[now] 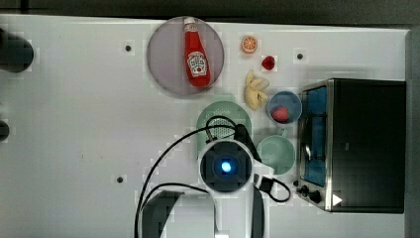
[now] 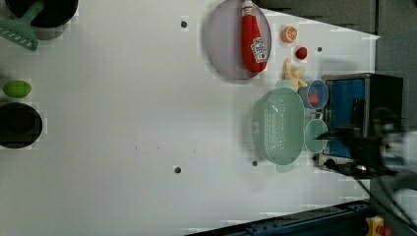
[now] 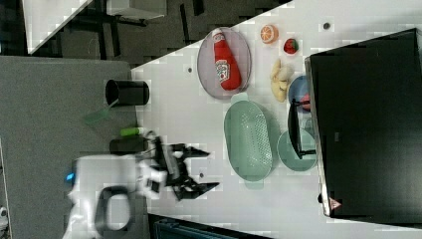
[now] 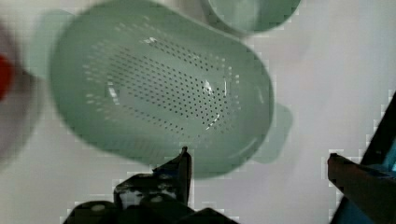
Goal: Drag strainer right to left.
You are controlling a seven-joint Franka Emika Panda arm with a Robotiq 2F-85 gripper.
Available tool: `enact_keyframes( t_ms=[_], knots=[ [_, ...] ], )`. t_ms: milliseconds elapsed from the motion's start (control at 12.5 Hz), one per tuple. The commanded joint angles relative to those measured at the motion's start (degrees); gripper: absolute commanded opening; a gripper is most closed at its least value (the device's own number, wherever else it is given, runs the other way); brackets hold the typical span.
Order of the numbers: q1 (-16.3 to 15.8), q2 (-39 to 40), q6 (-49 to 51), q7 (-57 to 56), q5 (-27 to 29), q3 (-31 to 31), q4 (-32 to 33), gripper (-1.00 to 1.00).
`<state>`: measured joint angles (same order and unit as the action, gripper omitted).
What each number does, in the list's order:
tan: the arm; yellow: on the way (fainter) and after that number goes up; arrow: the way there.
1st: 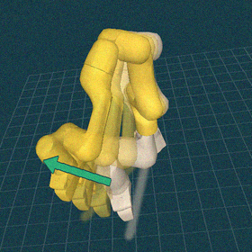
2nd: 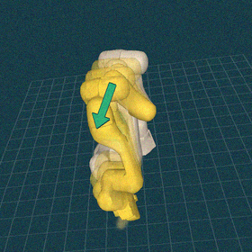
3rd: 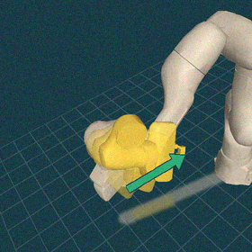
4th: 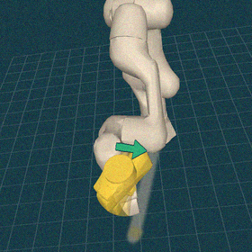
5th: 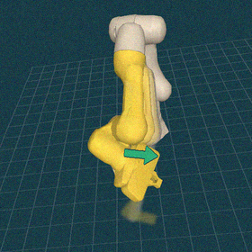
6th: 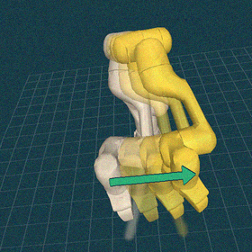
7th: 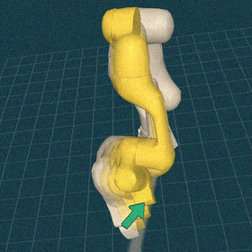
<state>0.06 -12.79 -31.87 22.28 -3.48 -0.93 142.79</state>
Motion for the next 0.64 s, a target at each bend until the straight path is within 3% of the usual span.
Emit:
enact_keyframes(
  t_ms=[80,640],
  knots=[
    [0.3,4.5,-9.2,12.1,0.5,1.0,1.1,1.00],
    [0.1,24.8,-30.5,20.6,0.6,1.5,-0.7,1.00]
  ],
)
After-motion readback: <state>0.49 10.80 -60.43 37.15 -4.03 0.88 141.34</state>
